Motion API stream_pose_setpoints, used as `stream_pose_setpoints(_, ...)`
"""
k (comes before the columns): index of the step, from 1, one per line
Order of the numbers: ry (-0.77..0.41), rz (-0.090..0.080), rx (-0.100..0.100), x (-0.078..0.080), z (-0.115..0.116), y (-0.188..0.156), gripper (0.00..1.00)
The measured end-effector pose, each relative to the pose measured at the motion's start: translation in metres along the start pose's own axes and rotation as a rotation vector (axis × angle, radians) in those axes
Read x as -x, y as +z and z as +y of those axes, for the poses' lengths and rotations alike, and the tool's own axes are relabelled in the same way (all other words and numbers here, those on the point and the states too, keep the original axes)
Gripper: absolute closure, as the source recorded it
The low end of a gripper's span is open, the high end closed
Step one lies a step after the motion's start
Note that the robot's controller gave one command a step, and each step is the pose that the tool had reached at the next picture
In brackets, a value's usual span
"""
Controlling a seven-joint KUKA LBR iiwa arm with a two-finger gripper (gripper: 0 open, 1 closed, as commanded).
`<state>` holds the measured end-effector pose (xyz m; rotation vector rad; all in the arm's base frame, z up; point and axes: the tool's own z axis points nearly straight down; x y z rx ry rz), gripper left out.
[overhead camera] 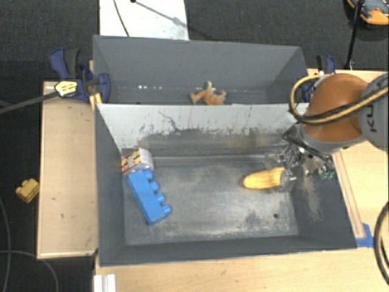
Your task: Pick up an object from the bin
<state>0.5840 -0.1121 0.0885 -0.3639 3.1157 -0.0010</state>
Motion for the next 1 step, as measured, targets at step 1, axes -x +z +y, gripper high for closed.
stream_pose_setpoints(1,0.001,0.000,0.000,0.0000,0.0001,0.0000,1.00)
